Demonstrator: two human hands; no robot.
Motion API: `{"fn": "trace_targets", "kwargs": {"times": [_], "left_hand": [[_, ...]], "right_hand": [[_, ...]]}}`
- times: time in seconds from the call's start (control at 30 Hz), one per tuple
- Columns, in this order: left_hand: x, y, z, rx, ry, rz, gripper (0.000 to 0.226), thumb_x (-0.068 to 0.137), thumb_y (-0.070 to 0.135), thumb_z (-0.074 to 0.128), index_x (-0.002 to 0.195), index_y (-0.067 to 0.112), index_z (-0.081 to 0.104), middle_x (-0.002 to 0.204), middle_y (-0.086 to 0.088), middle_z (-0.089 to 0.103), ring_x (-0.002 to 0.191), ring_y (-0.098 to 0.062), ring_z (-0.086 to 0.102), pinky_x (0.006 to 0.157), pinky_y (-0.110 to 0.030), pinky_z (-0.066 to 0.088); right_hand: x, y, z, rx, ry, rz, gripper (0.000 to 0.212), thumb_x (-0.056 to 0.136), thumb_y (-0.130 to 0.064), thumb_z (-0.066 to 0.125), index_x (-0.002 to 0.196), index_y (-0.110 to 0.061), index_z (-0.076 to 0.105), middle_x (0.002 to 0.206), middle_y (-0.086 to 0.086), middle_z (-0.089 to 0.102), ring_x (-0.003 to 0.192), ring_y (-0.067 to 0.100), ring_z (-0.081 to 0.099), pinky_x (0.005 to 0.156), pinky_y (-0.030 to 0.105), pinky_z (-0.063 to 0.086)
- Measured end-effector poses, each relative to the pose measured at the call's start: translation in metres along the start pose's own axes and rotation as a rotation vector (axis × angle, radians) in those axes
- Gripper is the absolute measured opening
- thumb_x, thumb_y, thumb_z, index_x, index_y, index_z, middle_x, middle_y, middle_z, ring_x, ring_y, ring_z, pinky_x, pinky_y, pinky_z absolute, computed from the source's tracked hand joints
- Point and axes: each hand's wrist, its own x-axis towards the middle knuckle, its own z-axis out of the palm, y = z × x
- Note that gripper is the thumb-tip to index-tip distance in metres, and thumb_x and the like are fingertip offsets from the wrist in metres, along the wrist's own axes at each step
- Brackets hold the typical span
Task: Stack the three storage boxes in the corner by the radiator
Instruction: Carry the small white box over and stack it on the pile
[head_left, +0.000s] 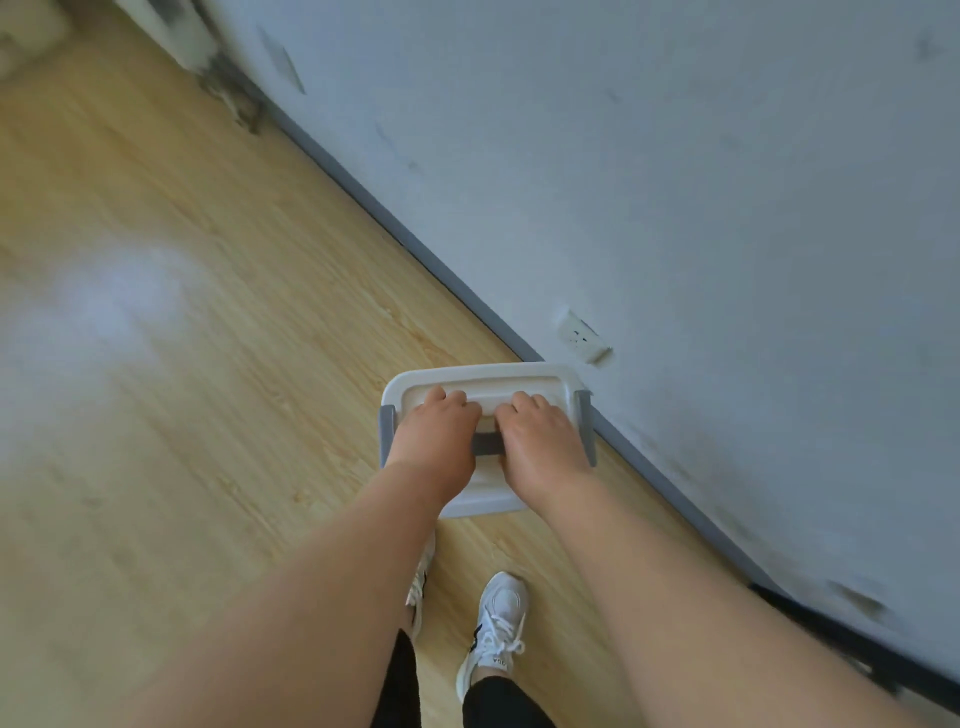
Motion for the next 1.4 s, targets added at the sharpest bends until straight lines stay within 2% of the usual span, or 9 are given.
{"fn": "trace_targets", "kwargs": {"times": [0.1,0.33,0.43,0.53,0.73,0.87,1.03,1.4], "left_hand": [[-0.041,-0.007,-0.050,-0.086,0.045,-0.107,0.016,0.081,0.009,0.054,0.083,0.021,0.043,0.087,0.005,0.048,0.096,-0.019,0.044,0.065,-0.029,0.036],[-0.128,-0.034,-0.123,-0.196,0.159,-0.279,0.016,0.079,0.004,0.045,0.078,0.019,0.040,0.068,0.011,0.037,0.082,-0.015,0.033,0.058,-0.026,0.029],[-0.162,-0.058,-0.143,-0.222,0.190,-0.334,0.017,0.080,0.005,0.046,0.077,0.020,0.038,0.068,0.011,0.035,0.082,-0.014,0.033,0.054,-0.026,0.027],[-0.198,-0.092,-0.161,-0.262,0.212,-0.416,0.017,0.082,0.005,0.048,0.079,0.019,0.039,0.069,0.011,0.035,0.083,-0.014,0.034,0.057,-0.027,0.032],[-0.244,-0.171,-0.195,-0.332,0.262,-0.524,0.015,0.085,0.007,0.047,0.083,0.020,0.039,0.073,0.008,0.036,0.084,-0.015,0.034,0.060,-0.029,0.033],[-0.262,-0.223,-0.224,-0.300,0.301,-0.566,0.016,0.085,0.006,0.046,0.084,0.020,0.038,0.080,0.005,0.042,0.085,-0.015,0.034,0.061,-0.029,0.034],[-0.281,-0.282,-0.265,-0.230,0.357,-0.603,0.015,0.087,0.007,0.044,0.084,0.020,0.039,0.094,0.000,0.057,0.096,-0.019,0.044,0.060,-0.031,0.033],[-0.243,-0.395,-0.333,-0.216,0.451,-0.663,0.016,0.086,0.009,0.053,0.086,0.021,0.042,0.097,-0.002,0.059,0.100,-0.023,0.046,0.063,-0.031,0.031]], "right_hand": [[-0.015,-0.039,-0.051,-0.020,0.010,-0.081,0.023,0.088,-0.006,0.053,0.110,-0.013,0.055,0.115,0.007,0.052,0.107,0.027,0.048,0.090,0.036,0.039],[-0.046,-0.127,-0.125,-0.091,-0.004,-0.237,0.023,0.088,-0.005,0.051,0.110,-0.012,0.053,0.115,0.008,0.050,0.107,0.027,0.046,0.089,0.034,0.036],[-0.051,-0.171,-0.141,-0.150,-0.020,-0.297,0.024,0.089,-0.007,0.052,0.112,-0.013,0.052,0.116,0.008,0.051,0.108,0.027,0.046,0.093,0.035,0.035],[-0.050,-0.224,-0.153,-0.182,-0.058,-0.365,0.023,0.089,-0.008,0.052,0.111,-0.014,0.052,0.115,0.007,0.050,0.108,0.027,0.046,0.096,0.036,0.034],[-0.019,-0.326,-0.165,-0.204,-0.097,-0.452,0.019,0.089,-0.007,0.050,0.103,-0.014,0.060,0.110,0.007,0.051,0.106,0.027,0.047,0.088,0.032,0.033],[0.005,-0.386,-0.172,-0.192,-0.084,-0.493,0.020,0.088,-0.007,0.047,0.101,-0.014,0.060,0.103,0.005,0.048,0.105,0.028,0.047,0.083,0.032,0.032],[0.035,-0.454,-0.188,-0.198,-0.059,-0.547,0.018,0.086,-0.007,0.049,0.100,-0.015,0.060,0.108,0.007,0.052,0.104,0.029,0.048,0.080,0.032,0.032],[0.149,-0.545,-0.228,-0.227,-0.055,-0.575,0.017,0.085,-0.008,0.053,0.099,-0.014,0.060,0.107,0.008,0.054,0.101,0.032,0.053,0.079,0.036,0.043]]}}
